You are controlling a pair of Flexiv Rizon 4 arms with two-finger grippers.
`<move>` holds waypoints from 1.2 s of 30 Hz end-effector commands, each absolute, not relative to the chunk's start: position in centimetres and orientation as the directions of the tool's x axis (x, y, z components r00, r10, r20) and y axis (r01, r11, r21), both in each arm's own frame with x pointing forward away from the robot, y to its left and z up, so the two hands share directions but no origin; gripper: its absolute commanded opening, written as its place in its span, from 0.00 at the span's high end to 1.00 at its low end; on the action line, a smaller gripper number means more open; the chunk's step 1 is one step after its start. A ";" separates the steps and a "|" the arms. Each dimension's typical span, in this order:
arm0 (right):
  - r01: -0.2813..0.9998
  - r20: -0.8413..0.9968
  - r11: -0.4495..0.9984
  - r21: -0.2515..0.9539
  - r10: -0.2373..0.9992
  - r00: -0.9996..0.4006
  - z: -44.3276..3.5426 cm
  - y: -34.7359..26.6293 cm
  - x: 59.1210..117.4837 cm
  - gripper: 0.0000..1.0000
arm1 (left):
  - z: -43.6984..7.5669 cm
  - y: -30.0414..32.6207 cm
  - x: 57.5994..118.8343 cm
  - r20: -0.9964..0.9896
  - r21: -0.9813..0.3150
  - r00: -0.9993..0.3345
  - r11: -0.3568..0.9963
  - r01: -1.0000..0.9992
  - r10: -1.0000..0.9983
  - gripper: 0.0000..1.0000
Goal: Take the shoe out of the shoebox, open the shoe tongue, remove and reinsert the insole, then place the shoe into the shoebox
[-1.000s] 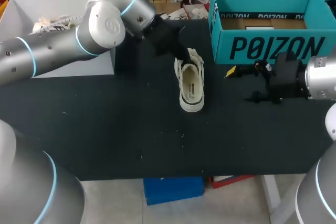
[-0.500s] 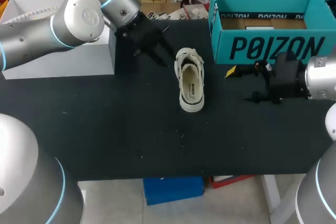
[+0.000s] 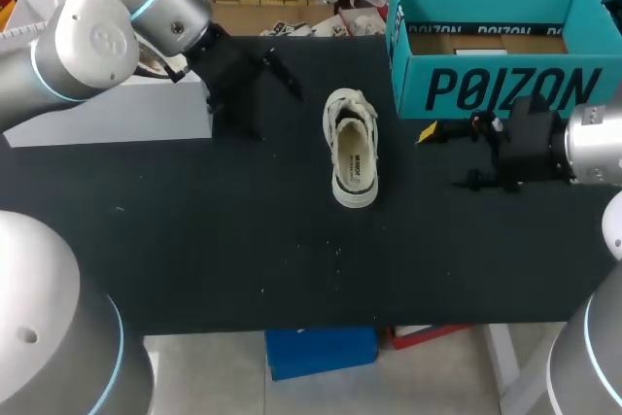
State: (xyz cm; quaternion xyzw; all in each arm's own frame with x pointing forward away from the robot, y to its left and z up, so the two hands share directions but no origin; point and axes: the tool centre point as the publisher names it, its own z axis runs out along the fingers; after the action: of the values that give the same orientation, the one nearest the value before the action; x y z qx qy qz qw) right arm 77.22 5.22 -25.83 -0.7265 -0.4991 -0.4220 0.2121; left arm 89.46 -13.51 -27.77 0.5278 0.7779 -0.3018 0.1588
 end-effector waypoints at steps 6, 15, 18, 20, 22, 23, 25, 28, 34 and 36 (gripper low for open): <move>0.904 0.824 -0.412 0.112 0.547 0.147 -25.8 5.3 77.3 0.00 | -27.8 -13.5 89.4 -0.566 -0.296 -0.392 0.264 0.918 0.725 0.00; 0.904 0.824 -0.412 0.112 0.547 0.147 -25.8 5.3 77.3 0.00 | -27.4 -11.8 89.4 -0.494 -0.486 -0.610 0.385 0.784 0.620 0.00; 0.904 0.824 -0.412 0.112 0.547 0.147 -25.8 5.3 77.3 0.00 | -27.4 -11.1 88.7 -0.450 -0.559 -0.681 0.413 0.719 0.578 0.00; 0.904 0.824 -0.412 0.112 0.547 0.147 -25.8 5.3 77.3 0.00 | -27.2 -10.6 88.2 -0.422 -0.592 -0.729 0.445 0.672 0.539 0.00; 0.904 0.824 -0.412 0.112 0.547 0.147 -25.8 5.3 77.3 0.00 | -27.1 -10.2 87.8 -0.376 -0.616 -0.770 0.482 0.623 0.515 0.00; 0.904 0.824 -0.412 0.112 0.547 0.147 -25.8 5.3 77.3 0.00 | -27.1 -10.0 87.6 -0.348 -0.614 -0.790 0.514 0.598 0.504 0.00; 0.904 0.824 -0.412 0.112 0.547 0.147 -25.8 5.3 77.3 0.00 | -27.0 -9.0 87.2 -0.324 -0.581 -0.837 0.605 0.544 0.442 0.00; 0.904 0.824 -0.412 0.112 0.547 0.147 -25.8 5.3 77.3 0.00 | -26.5 -8.1 86.7 -0.329 -0.573 -0.860 0.641 0.510 0.390 0.00; 0.904 0.824 -0.412 0.112 0.547 0.147 -25.8 5.3 77.3 0.00 | -26.7 -6.0 86.0 -0.343 -0.594 -0.900 0.679 0.431 0.271 0.00; 0.904 0.824 -0.412 0.112 0.547 0.147 -25.8 5.3 77.3 0.00 | -26.8 -5.3 85.8 -0.344 -0.595 -0.908 0.693 0.407 0.239 0.00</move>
State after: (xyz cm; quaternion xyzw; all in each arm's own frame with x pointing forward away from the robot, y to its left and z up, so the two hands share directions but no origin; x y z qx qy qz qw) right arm 77.23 5.21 -25.83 -0.7265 -0.4991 -0.4220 0.2121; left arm 87.96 -6.69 -26.70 0.1958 0.9140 -0.3458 0.0815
